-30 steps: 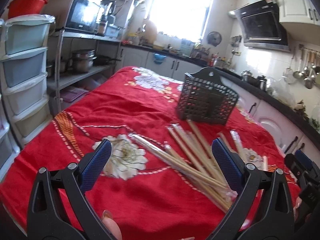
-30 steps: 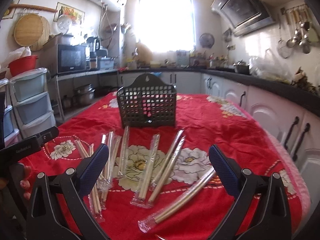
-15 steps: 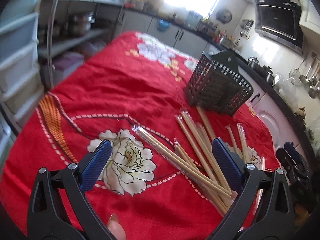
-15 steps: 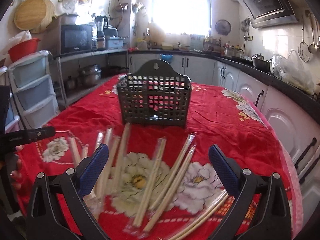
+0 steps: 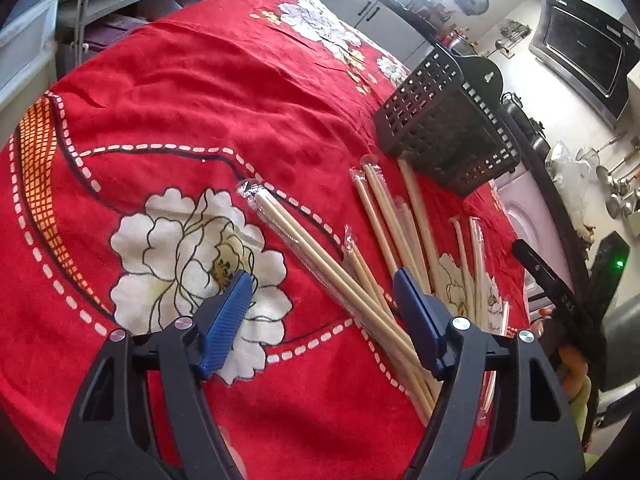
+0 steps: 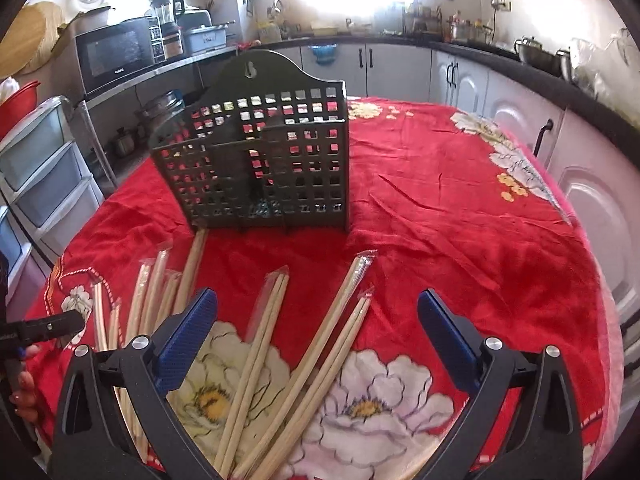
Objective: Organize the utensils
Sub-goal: 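Reach down and close the left tool on a wrapped chopstick while the right tool grasps another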
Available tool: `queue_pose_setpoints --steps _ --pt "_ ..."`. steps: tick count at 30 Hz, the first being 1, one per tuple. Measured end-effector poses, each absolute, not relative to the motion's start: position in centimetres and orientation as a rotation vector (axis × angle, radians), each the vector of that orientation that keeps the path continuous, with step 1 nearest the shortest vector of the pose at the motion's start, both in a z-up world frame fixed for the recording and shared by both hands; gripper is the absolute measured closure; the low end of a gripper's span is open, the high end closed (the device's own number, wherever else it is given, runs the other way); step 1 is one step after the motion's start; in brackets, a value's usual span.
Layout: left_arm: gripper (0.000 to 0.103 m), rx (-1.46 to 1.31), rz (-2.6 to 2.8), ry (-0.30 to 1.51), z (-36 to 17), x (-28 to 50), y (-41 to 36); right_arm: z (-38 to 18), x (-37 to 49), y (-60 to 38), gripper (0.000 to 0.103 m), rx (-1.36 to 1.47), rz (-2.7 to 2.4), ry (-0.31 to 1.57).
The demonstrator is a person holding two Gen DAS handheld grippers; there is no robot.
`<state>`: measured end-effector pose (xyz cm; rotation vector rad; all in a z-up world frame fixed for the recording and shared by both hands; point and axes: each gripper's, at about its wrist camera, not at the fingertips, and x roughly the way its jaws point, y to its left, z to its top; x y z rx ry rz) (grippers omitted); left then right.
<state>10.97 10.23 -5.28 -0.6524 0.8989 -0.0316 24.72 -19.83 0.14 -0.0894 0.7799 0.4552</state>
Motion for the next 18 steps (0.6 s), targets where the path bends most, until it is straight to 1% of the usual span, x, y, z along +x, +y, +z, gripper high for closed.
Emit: queue_pose_setpoints --steps 4,6,7,9,11,15,18 --pt "0.04 -0.677 -0.03 0.908 -5.4 12.0 10.8 -0.1 26.6 -19.8 0.007 -0.067 0.478 0.818" --pt "0.041 -0.685 -0.023 0.911 -5.4 12.7 11.1 -0.4 27.7 -19.9 0.013 -0.052 0.482 0.847" --pt "0.043 -0.688 -0.02 0.914 -5.5 13.1 11.3 -0.5 28.1 -19.9 0.015 -0.045 0.483 0.859" --pt "0.043 -0.681 -0.015 0.915 -5.4 13.9 11.5 -0.7 28.9 -20.0 0.026 -0.036 0.488 0.887" --pt "0.044 -0.672 -0.009 0.92 -5.4 14.4 11.5 -1.1 29.7 -19.9 0.028 -0.029 0.498 0.914" --pt "0.044 -0.648 0.005 0.923 -5.3 15.6 11.4 -1.9 31.1 -19.5 0.043 -0.012 0.504 0.969" --pt "0.044 -0.634 0.011 0.923 -5.3 16.2 11.4 -2.5 32.1 -19.4 0.046 0.011 0.498 1.011"
